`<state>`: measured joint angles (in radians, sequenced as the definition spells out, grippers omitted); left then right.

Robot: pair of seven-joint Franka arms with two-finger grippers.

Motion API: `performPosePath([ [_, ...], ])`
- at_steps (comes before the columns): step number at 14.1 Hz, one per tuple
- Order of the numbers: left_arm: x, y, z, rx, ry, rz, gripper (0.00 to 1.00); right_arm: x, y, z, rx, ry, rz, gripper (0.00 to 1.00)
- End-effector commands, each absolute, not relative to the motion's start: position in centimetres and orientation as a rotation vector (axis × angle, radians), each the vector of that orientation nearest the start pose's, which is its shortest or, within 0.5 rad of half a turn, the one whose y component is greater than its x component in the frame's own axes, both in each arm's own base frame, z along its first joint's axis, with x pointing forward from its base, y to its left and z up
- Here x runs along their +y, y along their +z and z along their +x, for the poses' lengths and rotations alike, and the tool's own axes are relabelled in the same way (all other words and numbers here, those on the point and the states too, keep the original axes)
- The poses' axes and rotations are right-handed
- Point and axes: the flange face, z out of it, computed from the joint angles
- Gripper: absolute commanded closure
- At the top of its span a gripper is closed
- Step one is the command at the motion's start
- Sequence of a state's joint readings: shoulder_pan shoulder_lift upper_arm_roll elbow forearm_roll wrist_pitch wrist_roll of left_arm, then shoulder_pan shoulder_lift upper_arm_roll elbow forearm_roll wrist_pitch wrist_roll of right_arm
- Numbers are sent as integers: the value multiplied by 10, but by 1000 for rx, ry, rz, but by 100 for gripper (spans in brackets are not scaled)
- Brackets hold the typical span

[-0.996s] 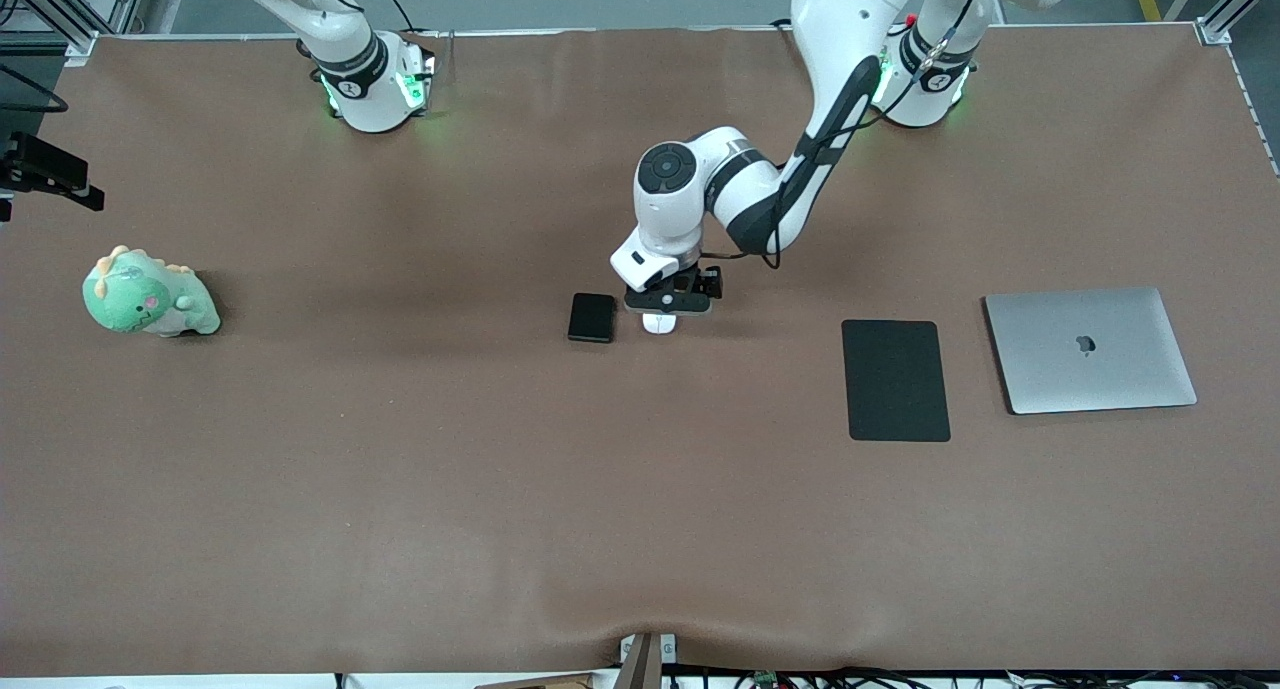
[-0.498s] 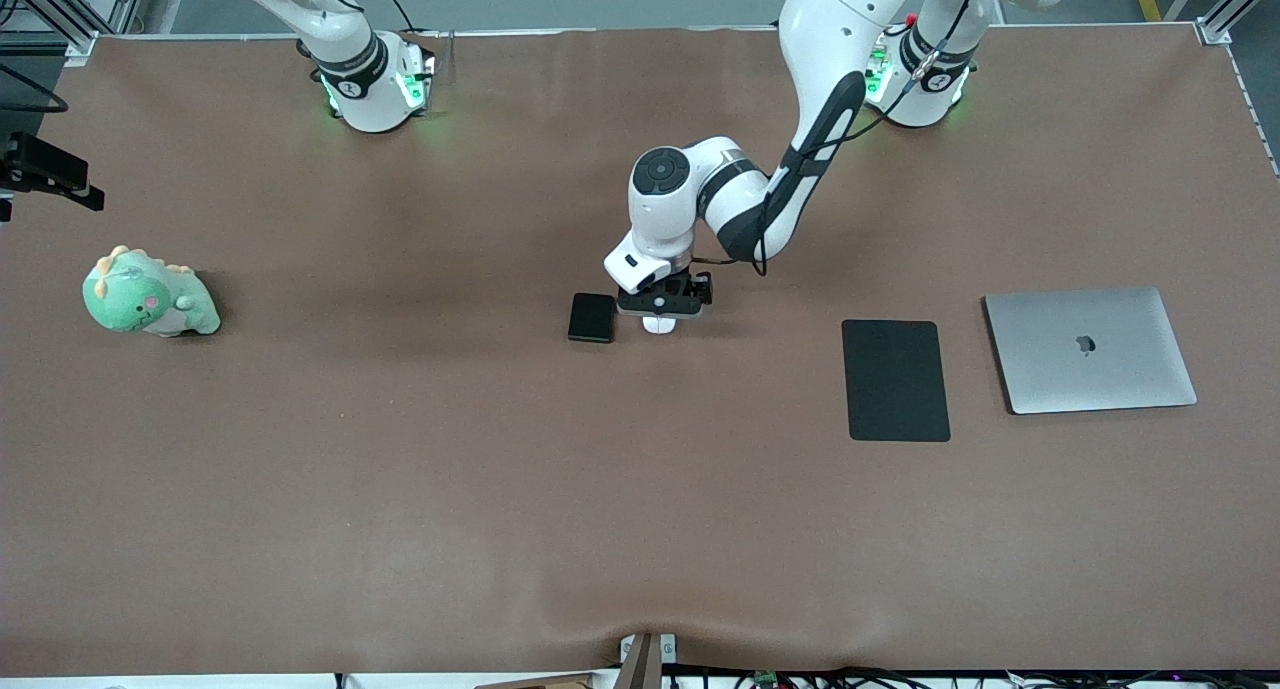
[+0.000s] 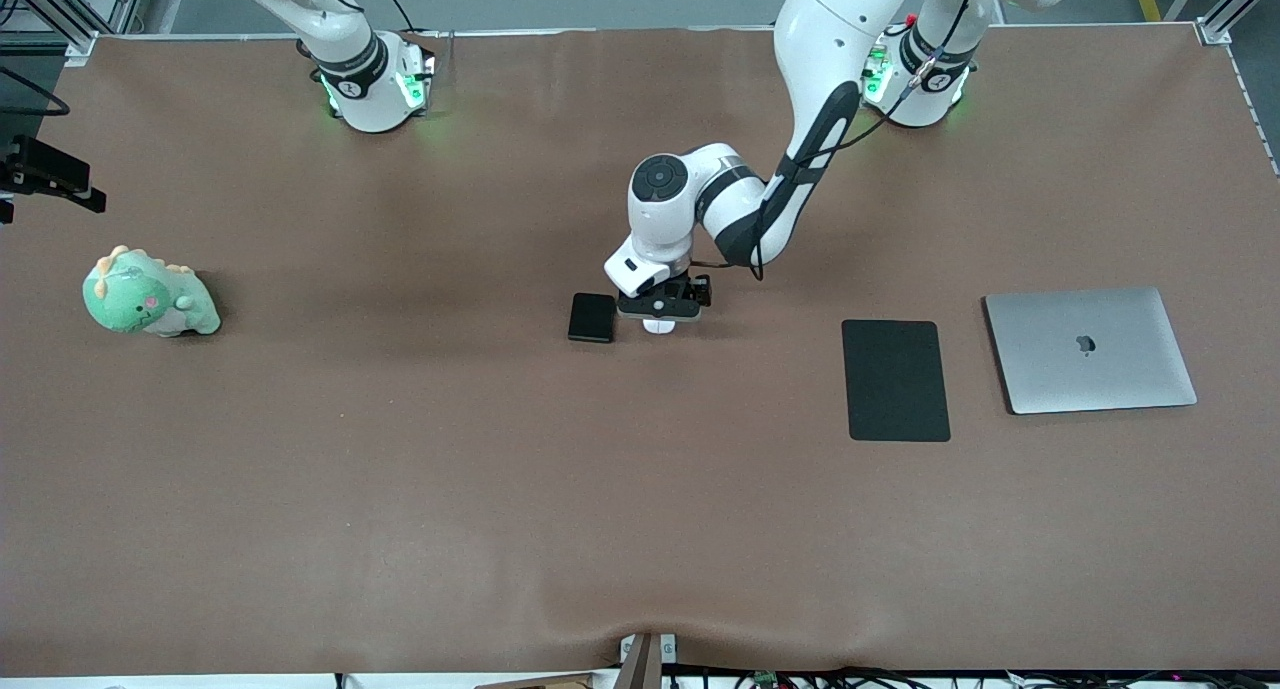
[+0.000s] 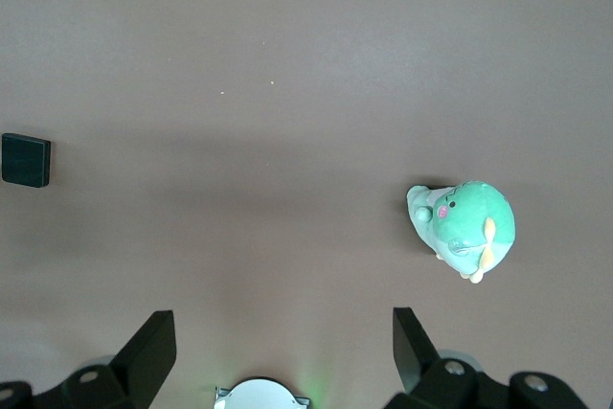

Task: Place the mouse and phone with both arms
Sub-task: 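Lower the left gripper and close it on the white mouse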

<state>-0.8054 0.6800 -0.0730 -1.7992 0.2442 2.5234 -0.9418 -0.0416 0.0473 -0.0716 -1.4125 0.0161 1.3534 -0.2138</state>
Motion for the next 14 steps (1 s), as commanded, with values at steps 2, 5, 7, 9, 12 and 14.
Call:
performPosePath([
  [2,-515,173,417,72,-217,-3130,92,-57,655,543,-177,153,-3083,0],
  [5,-518,177,415,42,-230,-3130,100,-57,648,547,-179,166,-3080,0],
  [7,-518,178,416,41,-230,-3128,100,-57,642,550,-183,183,-3077,0],
  [9,-515,185,421,28,-239,-3132,100,-57,632,556,-185,211,-3075,0],
  [12,-507,226,436,23,-275,-3117,100,-57,625,560,-192,231,-3082,0],
  [14,-490,261,456,9,-292,-3105,100,-55,609,568,-196,272,-3073,0],
])
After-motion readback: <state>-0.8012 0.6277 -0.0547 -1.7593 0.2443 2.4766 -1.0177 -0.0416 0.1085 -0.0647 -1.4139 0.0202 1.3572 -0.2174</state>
